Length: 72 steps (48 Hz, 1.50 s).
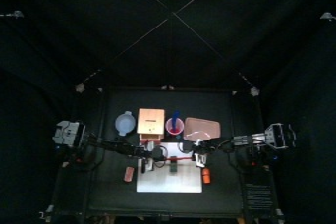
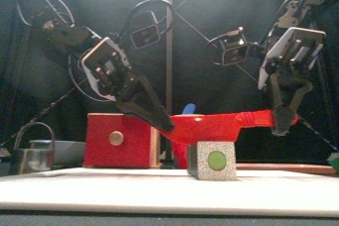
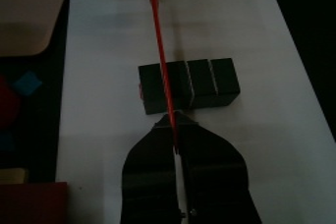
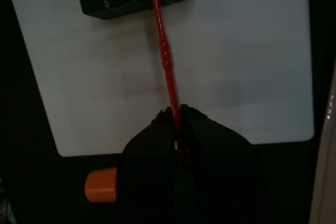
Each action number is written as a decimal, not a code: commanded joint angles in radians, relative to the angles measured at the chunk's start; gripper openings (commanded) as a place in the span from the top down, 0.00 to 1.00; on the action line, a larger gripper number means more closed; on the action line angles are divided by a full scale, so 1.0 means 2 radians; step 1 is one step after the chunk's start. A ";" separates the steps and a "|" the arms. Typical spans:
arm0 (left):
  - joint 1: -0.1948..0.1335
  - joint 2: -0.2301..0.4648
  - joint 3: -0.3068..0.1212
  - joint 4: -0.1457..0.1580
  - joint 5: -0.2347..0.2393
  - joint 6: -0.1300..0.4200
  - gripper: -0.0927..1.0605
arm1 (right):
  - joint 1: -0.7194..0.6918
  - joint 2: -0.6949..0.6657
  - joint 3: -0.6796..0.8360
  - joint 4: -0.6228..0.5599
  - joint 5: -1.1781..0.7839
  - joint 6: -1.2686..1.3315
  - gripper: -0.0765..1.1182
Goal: Place sushi on board then cut the sushi with the knife then place the pieces on the plate
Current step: Cut the sushi into 4 pieces
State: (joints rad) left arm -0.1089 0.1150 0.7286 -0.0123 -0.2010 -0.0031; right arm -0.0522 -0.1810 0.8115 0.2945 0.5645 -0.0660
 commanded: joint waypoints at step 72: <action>-0.005 -0.011 -0.007 0.008 0.025 0.005 0.76 | -0.004 -0.002 -0.012 -0.021 -0.003 0.002 0.82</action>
State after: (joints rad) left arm -0.1089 0.0966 0.7240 -0.0015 -0.1534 0.0000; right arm -0.0522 -0.1764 0.7946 0.2562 0.5614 -0.0660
